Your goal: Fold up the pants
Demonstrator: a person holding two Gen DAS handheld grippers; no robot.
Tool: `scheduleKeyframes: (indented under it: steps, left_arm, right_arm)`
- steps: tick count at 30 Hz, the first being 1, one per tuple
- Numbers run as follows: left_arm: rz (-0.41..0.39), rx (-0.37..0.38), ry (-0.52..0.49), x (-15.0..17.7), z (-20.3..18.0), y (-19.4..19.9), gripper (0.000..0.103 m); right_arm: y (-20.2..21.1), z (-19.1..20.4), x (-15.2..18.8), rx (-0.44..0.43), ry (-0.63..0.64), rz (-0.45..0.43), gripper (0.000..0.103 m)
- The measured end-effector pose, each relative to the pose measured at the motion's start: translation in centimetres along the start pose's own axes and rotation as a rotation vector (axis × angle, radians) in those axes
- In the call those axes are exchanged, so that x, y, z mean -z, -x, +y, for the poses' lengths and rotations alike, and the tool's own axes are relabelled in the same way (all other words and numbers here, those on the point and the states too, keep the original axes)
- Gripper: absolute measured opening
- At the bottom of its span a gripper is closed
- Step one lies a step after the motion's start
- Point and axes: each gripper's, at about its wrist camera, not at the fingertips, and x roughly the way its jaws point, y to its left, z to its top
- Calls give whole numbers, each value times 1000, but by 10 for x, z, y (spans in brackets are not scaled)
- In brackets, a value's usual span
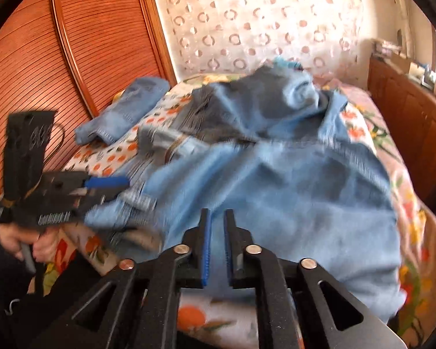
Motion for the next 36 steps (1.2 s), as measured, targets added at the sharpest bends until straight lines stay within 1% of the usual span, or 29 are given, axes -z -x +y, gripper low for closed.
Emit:
scheduleKeyframes:
  steps: [4,5,8,10,14,18,19,20,21,22,23,27,31,34,36]
  left_arm:
    - [1,6,6,2,-1,-1,31]
    - [1,7,6,2,-1,-1,31]
    - [-2,5,6,3,-1,0,31]
    - [-3,8,11,4,2,0,31]
    - [-1,14,19,6,4,1,31]
    - [0,15,19,6,4,1,31]
    - [0,16,19,6,4,1,31]
    - [0,17,18,6,3,1,31]
    - [0,16,18,7,3,1,31]
    - [1,16,18,7,3,1,31]
    - [1,15,17,7,3,1,31]
    - [-13,5,5,4,3,7,31]
    - [-35,5,-11,-4,1,15,31]
    - [-44,4,-19,-12,0,14,31]
    - [-42,7,-21,-18,0,11,31]
  right_arm:
    - [-19,5,-18,-12,12,-17,26]
    - [-26,7,-21,-14,10,-14,28]
    - [-52,12,-26,-46,-6,19,29]
    - [-66,8,-27,-50,-17,47,29]
    - [-81,-4,-30,-70,-38,72,29]
    - [-86,-14,-31,-110,-93,93,28]
    - [-87,-15,-31,-118,-92,96,24]
    - [-87,-15,-32,-127,-89,96,13]
    - [-87,-15,-31,-139,-83,102,10]
    - [-86,-15,-31,-146,-77,102,5]
    - [-83,-15,-30,-146,-73,94,3]
    - [-64,-19,-25,-140,-72,49,2]
    - [-38,-26,-11,-121,-65,13,1]
    - [-29,-32,4,-79,-46,19,1]
    - [-32,-36,13,-59,-49,42,1]
